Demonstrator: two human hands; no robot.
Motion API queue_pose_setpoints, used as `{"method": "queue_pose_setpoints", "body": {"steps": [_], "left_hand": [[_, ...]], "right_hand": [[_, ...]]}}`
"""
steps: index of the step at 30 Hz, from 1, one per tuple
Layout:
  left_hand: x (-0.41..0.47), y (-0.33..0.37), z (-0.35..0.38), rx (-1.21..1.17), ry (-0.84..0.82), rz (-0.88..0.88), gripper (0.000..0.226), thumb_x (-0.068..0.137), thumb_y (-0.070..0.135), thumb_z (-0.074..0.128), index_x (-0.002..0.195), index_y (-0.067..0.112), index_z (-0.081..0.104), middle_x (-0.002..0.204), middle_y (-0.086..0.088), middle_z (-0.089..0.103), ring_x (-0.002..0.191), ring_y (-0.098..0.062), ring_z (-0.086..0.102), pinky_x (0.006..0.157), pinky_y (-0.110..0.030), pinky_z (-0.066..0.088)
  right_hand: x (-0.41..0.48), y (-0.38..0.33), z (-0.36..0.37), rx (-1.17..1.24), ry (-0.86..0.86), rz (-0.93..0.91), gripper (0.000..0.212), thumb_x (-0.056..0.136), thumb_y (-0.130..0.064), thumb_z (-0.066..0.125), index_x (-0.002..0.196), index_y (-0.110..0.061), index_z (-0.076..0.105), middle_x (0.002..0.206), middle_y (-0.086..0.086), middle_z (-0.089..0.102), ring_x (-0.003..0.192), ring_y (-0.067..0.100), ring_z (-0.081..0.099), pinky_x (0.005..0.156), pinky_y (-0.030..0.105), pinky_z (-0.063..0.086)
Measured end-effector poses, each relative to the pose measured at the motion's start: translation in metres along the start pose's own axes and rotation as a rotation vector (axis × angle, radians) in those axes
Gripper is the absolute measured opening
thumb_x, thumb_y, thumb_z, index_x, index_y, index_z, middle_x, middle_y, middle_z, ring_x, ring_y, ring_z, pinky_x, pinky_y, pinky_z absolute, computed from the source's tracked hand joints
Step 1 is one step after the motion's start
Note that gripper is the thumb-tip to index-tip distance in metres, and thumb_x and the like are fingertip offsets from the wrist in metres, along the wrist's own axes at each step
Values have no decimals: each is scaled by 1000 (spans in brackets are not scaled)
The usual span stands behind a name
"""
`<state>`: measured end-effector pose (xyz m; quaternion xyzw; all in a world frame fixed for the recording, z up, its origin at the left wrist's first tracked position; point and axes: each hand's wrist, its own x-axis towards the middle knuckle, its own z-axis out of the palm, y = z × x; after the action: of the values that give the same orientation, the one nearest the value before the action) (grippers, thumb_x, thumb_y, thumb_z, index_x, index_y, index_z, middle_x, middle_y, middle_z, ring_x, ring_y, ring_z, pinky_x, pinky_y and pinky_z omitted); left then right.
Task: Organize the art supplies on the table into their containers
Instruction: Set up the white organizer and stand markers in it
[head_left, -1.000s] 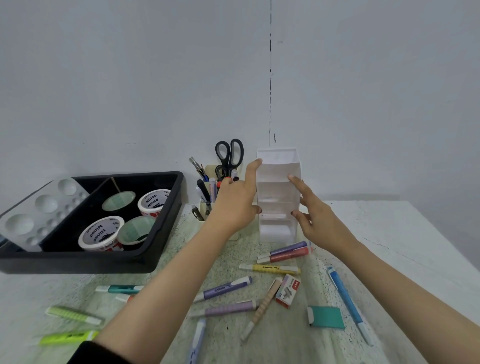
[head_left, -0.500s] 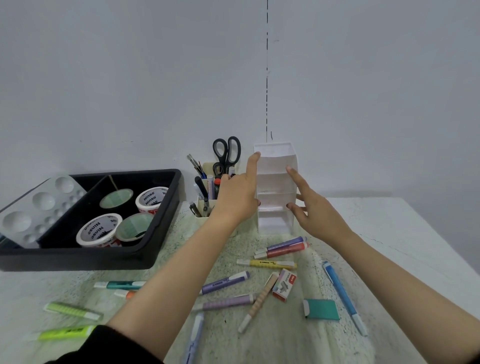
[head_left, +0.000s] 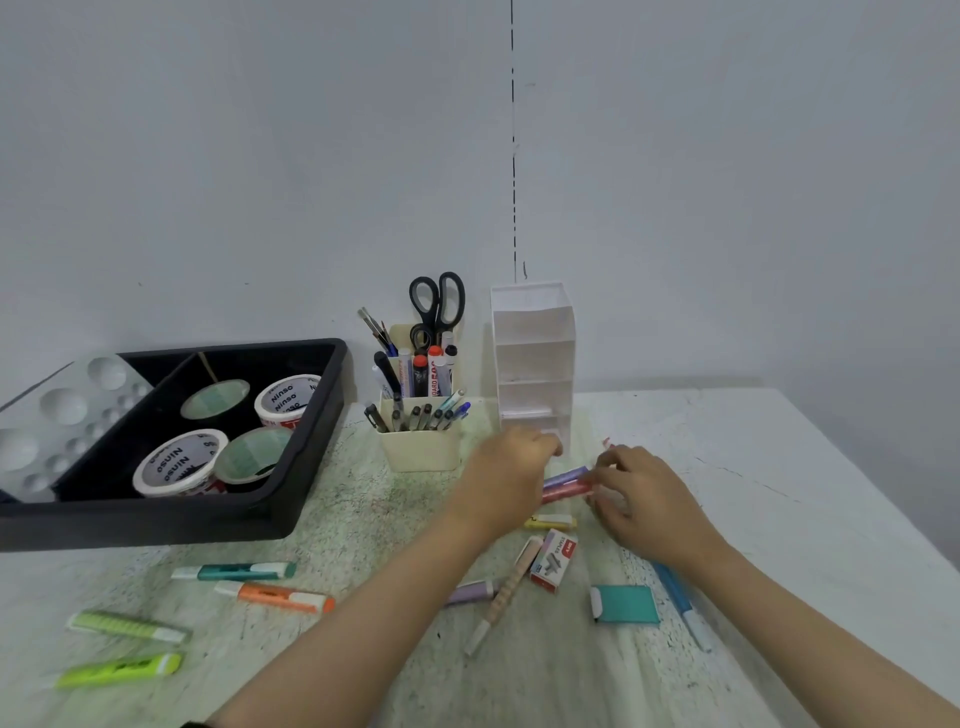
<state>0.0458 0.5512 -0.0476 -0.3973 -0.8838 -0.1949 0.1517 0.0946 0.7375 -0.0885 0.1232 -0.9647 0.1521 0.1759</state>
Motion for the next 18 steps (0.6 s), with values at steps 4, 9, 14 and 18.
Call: {"method": "queue_pose_setpoints", "body": {"steps": [4, 9, 14, 18], "left_hand": [[-6, -7, 9, -117, -175, -273, 32, 93, 7, 47, 122, 11, 59, 119, -6, 62, 106, -19, 57, 91, -31, 47], [-6, -15, 14, -202, -196, -367, 27, 89, 18, 61, 115, 18, 63, 102, 3, 67, 88, -9, 58, 83, -25, 49], [-5, -16, 16, -227, -228, -381, 33, 85, 10, 65, 116, 17, 63, 105, 1, 66, 88, -9, 57, 81, -21, 47], [-7, -13, 13, -212, -232, -367, 36, 87, 3, 54, 121, 14, 58, 110, -3, 62, 92, -13, 55, 82, -22, 45]], "right_hand": [[-5, -4, -8, 9, -20, 51, 5, 85, -21, 65, 89, -22, 67, 89, -6, 64, 80, 8, 45, 69, 20, 27], [-13, 0, -18, 124, -67, 177, 19, 87, -23, 64, 104, -32, 61, 90, -17, 58, 87, 5, 47, 71, 9, 27], [-15, 2, -43, 374, -10, 371, 28, 81, -13, 72, 92, -37, 60, 85, -20, 60, 80, 3, 56, 63, 4, 38], [-8, 2, -67, 698, 132, 441, 34, 79, 4, 69, 91, -27, 66, 90, 1, 67, 83, 22, 64, 72, 19, 55]]}}
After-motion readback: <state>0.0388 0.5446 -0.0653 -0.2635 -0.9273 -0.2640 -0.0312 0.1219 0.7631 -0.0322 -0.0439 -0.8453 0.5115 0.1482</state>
